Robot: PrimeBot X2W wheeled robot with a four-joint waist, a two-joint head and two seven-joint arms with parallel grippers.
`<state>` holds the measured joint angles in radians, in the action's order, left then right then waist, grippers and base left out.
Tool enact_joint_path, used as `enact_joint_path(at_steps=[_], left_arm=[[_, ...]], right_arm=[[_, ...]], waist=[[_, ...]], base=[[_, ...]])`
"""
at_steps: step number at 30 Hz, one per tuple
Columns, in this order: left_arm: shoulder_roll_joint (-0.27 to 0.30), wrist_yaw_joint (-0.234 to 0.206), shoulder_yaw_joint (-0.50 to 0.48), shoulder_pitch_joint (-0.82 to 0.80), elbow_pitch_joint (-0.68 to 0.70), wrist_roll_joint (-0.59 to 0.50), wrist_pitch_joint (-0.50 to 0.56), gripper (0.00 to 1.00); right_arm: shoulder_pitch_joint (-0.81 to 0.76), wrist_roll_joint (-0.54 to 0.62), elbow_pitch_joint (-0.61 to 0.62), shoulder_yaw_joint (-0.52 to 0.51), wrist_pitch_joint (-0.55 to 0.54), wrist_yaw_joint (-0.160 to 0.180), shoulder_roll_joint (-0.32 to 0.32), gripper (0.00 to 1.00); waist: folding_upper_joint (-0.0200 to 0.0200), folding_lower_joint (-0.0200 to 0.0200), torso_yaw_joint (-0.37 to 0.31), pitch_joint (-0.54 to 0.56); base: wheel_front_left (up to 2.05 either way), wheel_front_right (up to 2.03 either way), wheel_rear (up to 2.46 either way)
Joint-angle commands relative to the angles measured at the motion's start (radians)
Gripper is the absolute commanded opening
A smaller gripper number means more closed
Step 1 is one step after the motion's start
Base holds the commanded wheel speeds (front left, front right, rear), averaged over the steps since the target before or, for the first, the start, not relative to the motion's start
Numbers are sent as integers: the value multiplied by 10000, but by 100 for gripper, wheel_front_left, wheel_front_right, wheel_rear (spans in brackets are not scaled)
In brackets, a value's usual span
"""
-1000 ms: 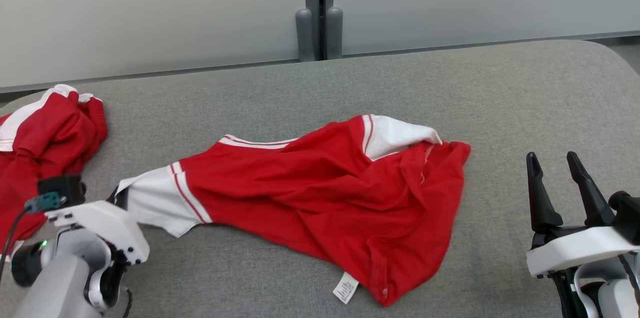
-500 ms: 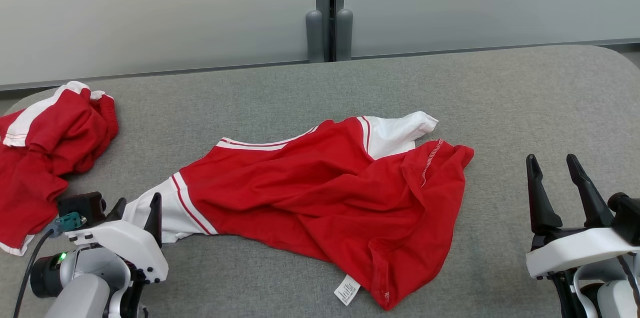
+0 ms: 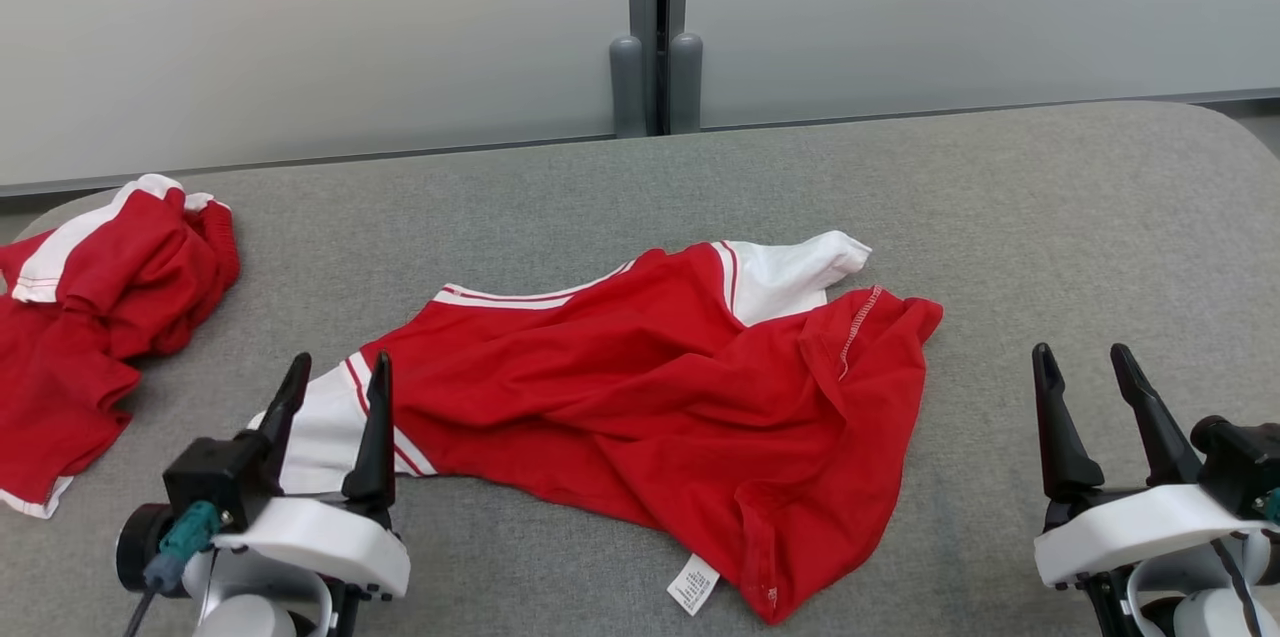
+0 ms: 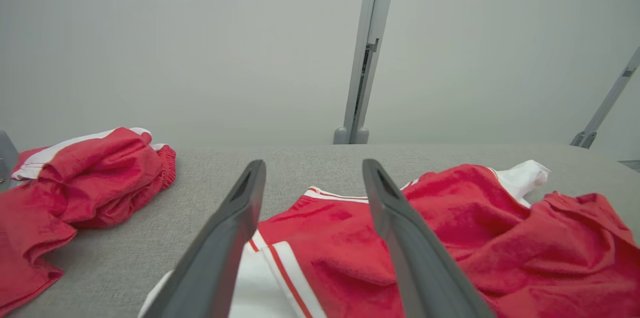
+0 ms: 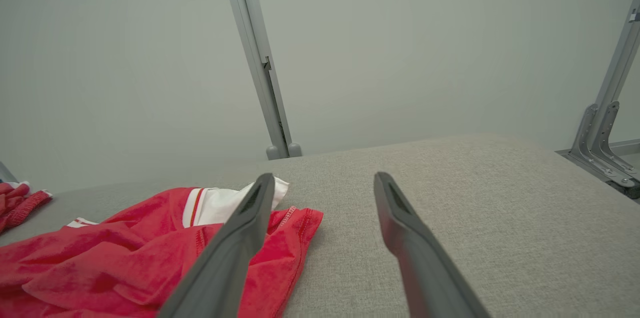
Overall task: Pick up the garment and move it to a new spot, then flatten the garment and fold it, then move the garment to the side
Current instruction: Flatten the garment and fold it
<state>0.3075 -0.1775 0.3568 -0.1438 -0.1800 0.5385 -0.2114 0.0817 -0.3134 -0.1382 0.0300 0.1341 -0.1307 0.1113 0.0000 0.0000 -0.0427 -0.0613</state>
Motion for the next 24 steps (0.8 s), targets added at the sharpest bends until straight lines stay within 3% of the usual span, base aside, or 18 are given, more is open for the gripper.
enact_joint_path(at_steps=[1,10,17,24], left_arm=[[7,-79,9,145,68,-93,-125,100],[-329,79,250,264,85,-7,-273,100],[-530,287,470,-136,-168,-23,-306,100],[-648,349,496,-237,-371,34,-368,100]], right_arm=[[-84,-38,-35,2,55,-2,46,100],[332,-87,-244,714,-321,-2,39,100],[1259,-414,-1736,1945,-1352,-2,182,100],[1826,-684,-2975,2388,-2539,-2,202,100]], waist=[[0,0,61,16],[0,0,339,30],[0,0,768,-146],[0,0,1102,-197]], base=[[0,0,0],[0,0,0],[0,0,0],[0,0,0]])
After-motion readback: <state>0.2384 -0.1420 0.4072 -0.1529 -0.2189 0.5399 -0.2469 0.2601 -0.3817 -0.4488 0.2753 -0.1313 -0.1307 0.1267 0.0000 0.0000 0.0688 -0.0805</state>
